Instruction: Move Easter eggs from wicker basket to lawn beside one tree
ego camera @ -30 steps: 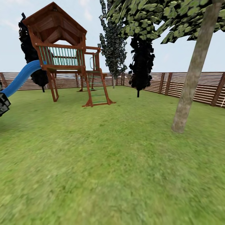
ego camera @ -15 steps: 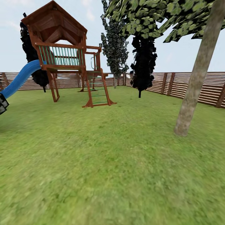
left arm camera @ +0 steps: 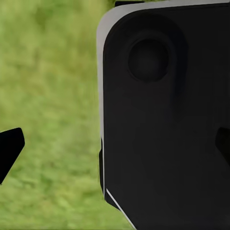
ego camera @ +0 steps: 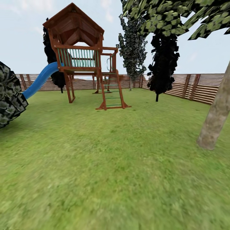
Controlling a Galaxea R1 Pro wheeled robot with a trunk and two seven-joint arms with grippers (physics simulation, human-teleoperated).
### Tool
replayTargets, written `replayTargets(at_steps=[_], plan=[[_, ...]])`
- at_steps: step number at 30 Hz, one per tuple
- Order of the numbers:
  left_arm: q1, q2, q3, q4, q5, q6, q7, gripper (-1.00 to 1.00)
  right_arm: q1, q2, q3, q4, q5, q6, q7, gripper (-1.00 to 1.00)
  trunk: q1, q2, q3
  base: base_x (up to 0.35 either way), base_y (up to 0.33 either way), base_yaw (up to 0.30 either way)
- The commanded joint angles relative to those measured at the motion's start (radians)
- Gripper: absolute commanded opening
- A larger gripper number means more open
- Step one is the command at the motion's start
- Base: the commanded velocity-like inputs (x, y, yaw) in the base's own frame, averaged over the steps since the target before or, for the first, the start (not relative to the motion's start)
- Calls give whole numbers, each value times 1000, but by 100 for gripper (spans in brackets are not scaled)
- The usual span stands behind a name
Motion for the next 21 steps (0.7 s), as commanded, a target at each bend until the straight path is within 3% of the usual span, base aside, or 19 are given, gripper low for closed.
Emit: replayTargets(at_steps=[1, 7, 21], plan=[[1, 0, 1, -2, 0, 1, 0, 100, -1, 0, -1, 1, 8, 0, -1, 100, 1, 0, -1, 294, -149, 259], [1, 0, 1, -2, -1, 1, 0, 100, -1, 0, 0, 1, 9, 0, -1, 100, 1, 0, -1, 294, -149, 157], [1, 0, 1, -2, -1, 1, 0, 100, -1, -1, 0, 1, 11, 0, 1, 100, 1, 0, -1, 294, -149, 8]])
